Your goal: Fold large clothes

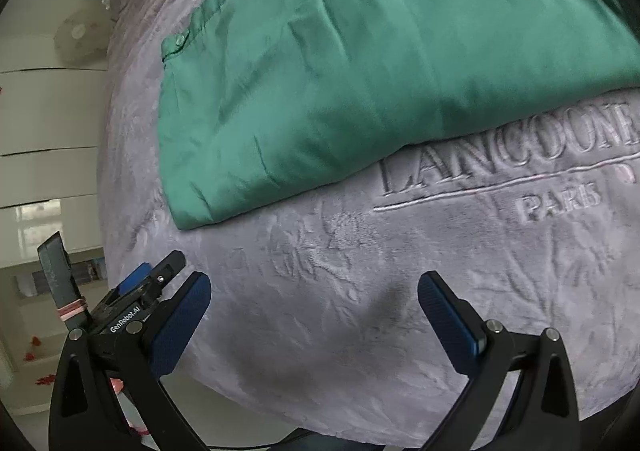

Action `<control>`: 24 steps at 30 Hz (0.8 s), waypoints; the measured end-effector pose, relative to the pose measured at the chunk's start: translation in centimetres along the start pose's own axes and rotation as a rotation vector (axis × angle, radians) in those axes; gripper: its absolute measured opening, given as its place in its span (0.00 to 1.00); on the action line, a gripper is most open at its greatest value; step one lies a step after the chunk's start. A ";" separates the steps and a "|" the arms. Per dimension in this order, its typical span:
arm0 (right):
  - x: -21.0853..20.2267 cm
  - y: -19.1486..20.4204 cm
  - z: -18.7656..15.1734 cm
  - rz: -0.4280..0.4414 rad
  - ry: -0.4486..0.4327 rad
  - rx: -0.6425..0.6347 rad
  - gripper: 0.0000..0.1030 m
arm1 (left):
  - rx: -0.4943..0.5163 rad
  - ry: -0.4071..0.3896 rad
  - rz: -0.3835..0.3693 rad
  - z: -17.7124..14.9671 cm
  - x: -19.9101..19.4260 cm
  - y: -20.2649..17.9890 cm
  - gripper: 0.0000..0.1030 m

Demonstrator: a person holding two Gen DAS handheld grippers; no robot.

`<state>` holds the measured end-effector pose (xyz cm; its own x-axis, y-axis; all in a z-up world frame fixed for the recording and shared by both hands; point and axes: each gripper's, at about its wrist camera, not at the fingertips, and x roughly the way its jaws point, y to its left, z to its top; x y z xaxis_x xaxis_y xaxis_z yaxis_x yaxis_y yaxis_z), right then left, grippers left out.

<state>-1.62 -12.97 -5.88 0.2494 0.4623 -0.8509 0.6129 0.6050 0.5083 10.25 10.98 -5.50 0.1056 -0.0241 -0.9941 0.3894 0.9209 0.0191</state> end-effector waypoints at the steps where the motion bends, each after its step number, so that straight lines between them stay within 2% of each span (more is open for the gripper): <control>1: 0.4 0.0 0.1 0.007 0.010 0.012 1.00 | 0.002 0.006 0.001 0.1 0.3 0.1 1.00; 7: 2.3 -0.4 0.7 0.084 0.063 0.105 1.00 | -0.010 0.022 -0.004 0.4 1.2 1.0 1.00; 16: 3.7 0.3 1.0 0.102 0.083 0.108 1.00 | -0.052 0.027 -0.019 1.1 2.3 3.1 1.00; 20: 3.9 0.8 1.3 0.122 0.080 0.101 1.00 | -0.078 -0.006 -0.041 2.2 2.1 4.7 1.00; 24: 4.1 1.5 1.6 0.145 0.070 0.090 1.00 | -0.086 -0.066 -0.031 5.2 2.4 5.2 1.00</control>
<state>1.47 -11.20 -8.86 0.2891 0.5861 -0.7569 0.6402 0.4695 0.6081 17.30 13.71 -7.19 0.1553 -0.0763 -0.9849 0.3136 0.9493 -0.0241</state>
